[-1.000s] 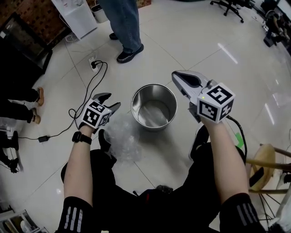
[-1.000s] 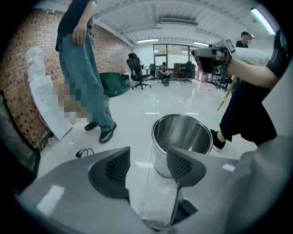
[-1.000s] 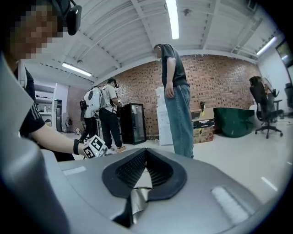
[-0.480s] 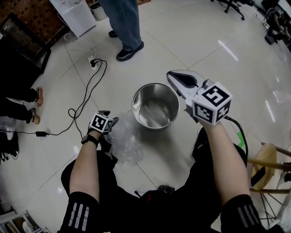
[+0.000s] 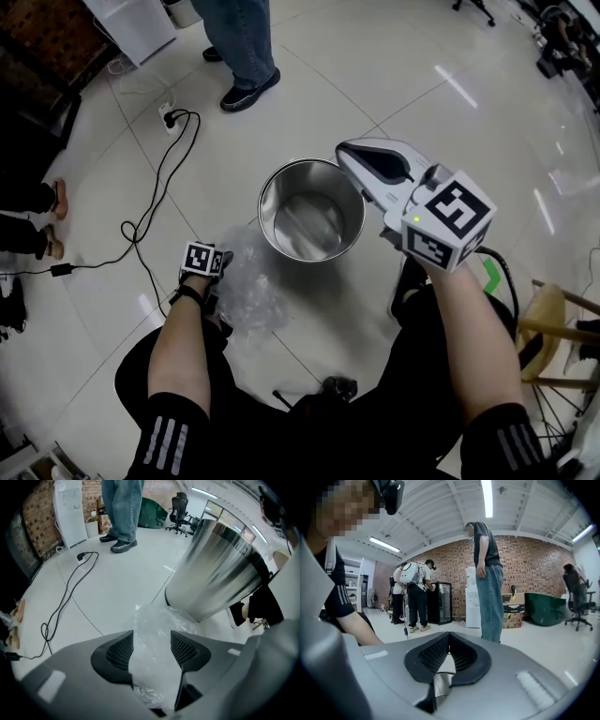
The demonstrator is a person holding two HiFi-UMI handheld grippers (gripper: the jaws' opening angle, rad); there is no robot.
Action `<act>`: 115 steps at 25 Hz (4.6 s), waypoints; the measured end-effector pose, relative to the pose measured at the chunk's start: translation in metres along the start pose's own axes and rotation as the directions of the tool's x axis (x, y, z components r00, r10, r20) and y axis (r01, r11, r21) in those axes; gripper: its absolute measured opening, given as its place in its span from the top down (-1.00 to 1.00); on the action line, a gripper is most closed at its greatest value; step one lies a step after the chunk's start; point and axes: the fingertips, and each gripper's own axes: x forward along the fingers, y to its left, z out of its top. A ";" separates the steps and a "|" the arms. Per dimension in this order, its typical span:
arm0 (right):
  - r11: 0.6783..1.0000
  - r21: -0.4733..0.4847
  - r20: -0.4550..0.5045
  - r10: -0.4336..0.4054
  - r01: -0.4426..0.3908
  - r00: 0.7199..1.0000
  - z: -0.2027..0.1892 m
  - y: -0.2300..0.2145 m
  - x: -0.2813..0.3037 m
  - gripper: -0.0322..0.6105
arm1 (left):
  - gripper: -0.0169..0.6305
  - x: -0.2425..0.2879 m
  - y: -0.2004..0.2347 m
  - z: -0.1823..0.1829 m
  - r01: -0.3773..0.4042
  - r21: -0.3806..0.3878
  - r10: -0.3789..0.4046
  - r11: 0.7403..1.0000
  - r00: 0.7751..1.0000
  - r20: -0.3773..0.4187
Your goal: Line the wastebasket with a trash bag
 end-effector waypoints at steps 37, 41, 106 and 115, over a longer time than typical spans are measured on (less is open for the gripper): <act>0.999 -0.008 0.014 0.035 -0.035 0.999 -0.001 0.014 0.002 0.88 | 0.95 -0.243 -0.045 0.188 -0.251 0.363 0.057 0.898 0.881 0.469; 1.000 -0.005 0.028 0.029 -0.029 0.999 0.005 0.011 -0.002 0.88 | 0.95 -0.278 -0.096 0.209 -0.246 0.438 -0.026 0.865 0.849 0.528; 0.999 -0.048 -0.491 -0.034 0.011 0.871 -0.152 -0.027 0.009 0.88 | 0.29 -0.216 -0.109 0.137 0.272 0.245 -0.316 0.931 0.934 0.163; 0.999 -0.051 -0.485 -0.026 0.002 0.874 -0.151 -0.026 0.011 0.88 | 0.54 -0.190 -0.096 0.133 0.246 0.193 -0.281 0.950 0.942 0.181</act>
